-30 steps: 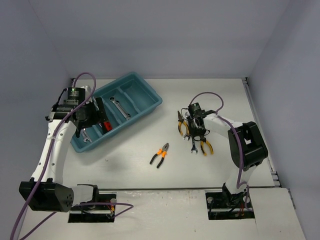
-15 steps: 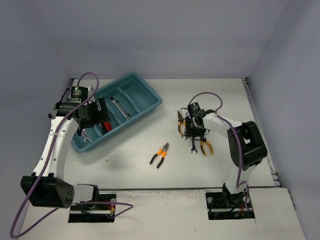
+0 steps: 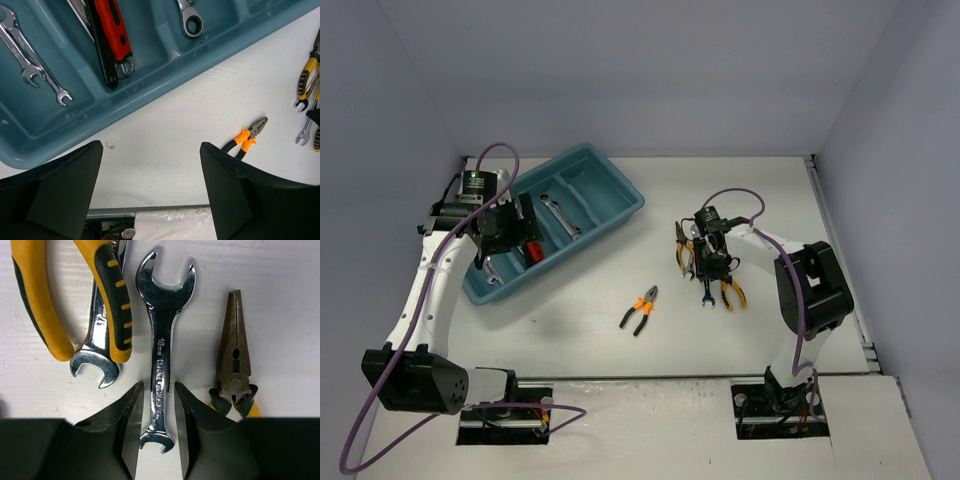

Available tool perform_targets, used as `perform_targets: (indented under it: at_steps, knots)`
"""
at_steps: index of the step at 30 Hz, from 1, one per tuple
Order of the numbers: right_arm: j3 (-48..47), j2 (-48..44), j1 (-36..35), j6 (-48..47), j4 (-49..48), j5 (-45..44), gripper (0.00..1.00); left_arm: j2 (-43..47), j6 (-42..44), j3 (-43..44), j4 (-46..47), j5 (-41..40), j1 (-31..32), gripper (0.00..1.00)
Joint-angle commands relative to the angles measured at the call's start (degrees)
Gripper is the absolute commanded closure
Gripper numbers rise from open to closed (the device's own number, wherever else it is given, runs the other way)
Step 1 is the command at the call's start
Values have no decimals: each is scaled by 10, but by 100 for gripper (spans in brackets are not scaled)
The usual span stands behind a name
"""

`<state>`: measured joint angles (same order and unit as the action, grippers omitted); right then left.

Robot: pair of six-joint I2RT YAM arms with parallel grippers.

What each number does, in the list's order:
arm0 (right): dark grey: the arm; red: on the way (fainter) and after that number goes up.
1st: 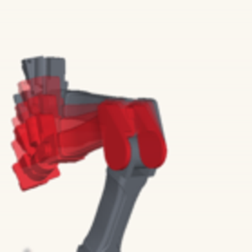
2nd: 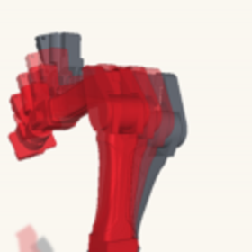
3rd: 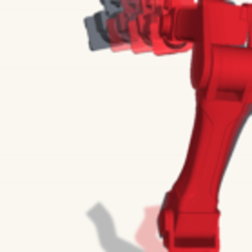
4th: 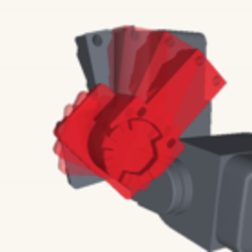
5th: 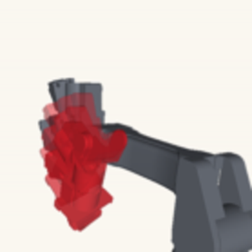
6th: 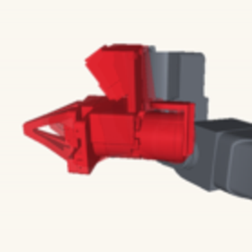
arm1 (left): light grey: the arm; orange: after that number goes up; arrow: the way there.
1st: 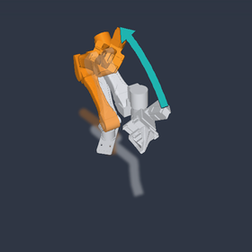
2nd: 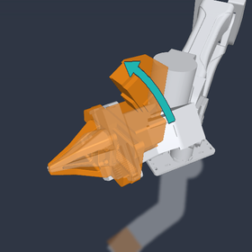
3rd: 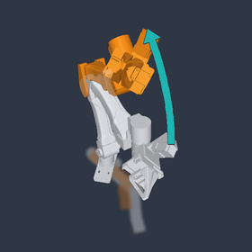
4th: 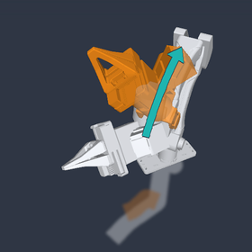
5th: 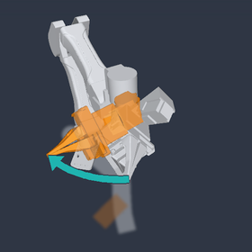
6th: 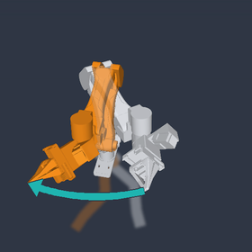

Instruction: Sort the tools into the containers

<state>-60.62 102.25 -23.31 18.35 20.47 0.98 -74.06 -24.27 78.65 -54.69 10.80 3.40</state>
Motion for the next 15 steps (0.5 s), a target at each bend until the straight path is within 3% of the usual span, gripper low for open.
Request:
perform_targets:
  at_steps: [1,9,11,15]
  knots:
    - [36,64,-4,3,119,23,73,4,-1,29,18,11,3,24]
    - [5,86,-1,-16,113,14,73,8,-2,26,19,11,6,24]
    - [1,91,1,-18,109,13,79,9,-3,23,19,11,7,24]
    - [3,90,4,-18,97,5,98,10,-8,16,23,12,10,24]
